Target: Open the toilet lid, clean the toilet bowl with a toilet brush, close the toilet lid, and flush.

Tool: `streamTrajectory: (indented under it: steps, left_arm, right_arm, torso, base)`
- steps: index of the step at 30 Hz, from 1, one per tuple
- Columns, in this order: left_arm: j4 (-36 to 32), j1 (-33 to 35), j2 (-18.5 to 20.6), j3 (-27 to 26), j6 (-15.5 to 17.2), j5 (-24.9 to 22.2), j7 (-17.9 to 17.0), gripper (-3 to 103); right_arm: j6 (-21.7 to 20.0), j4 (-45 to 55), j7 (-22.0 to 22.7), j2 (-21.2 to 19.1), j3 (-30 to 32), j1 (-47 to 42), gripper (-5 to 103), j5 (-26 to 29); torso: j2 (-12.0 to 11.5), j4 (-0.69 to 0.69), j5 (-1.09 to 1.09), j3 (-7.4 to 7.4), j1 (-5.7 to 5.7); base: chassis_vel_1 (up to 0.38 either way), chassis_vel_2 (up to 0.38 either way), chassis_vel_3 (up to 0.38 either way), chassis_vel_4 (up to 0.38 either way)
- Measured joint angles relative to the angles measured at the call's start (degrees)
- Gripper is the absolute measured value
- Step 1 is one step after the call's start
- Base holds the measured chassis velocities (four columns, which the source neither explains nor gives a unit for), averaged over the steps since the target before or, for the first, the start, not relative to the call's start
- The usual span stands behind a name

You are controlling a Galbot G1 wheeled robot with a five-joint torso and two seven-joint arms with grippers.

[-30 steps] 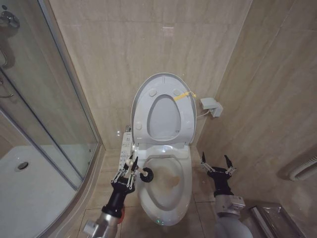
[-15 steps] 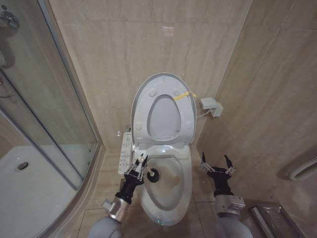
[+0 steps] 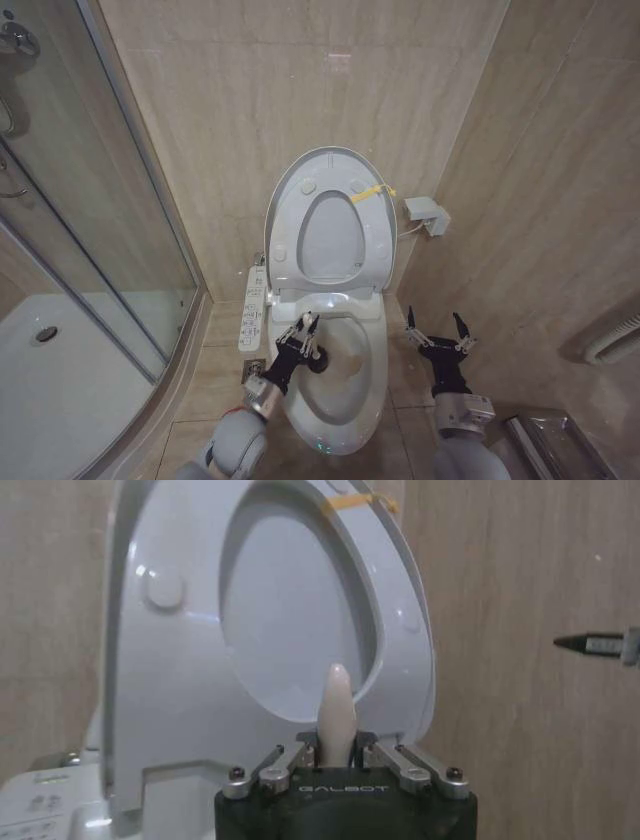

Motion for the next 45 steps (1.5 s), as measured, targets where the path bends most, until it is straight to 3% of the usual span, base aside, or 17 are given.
streamTrajectory:
  steps: [7, 26, 37, 45]
  left_arm:
    - [4.58, -4.00, 0.54, 3.23, 0.14, -0.02, -0.12, 21]
    - [23.53, -14.74, -4.44, 13.84, -5.44, 0.07, 1.19, 21]
    - [28.81, -15.86, -5.72, 14.77, -7.35, 1.60, 1.79, 21]
    - [28.14, -16.27, -6.02, 14.14, -7.58, 1.97, 1.72, 21]
  right_arm:
    - [0.00, 0.00, 0.00, 0.00, 0.00, 0.00, 100, 0.00]
    - [0.00, 0.00, 0.00, 0.00, 0.00, 0.00, 100, 0.00]
    - [0.00, 0.00, 0.00, 0.00, 0.00, 0.00, 100, 0.00]
    - [0.00, 0.00, 0.00, 0.00, 0.00, 0.00, 100, 0.00]
  torso:
    - [0.00, 0.01, 0.00, 0.00, 0.00]
    - [0.00, 0.01, 0.01, 0.00, 0.00]
    - [0.01, 0.01, 0.00, 0.00, -0.01]
    - [0.00, 0.01, 0.00, 0.00, -0.01]
  base:
    - [0.000, 0.000, 0.000, 0.000]
    - [0.000, 0.000, 0.000, 0.000]
    - [0.000, 0.000, 0.000, 0.000]
    - [0.000, 0.000, 0.000, 0.000]
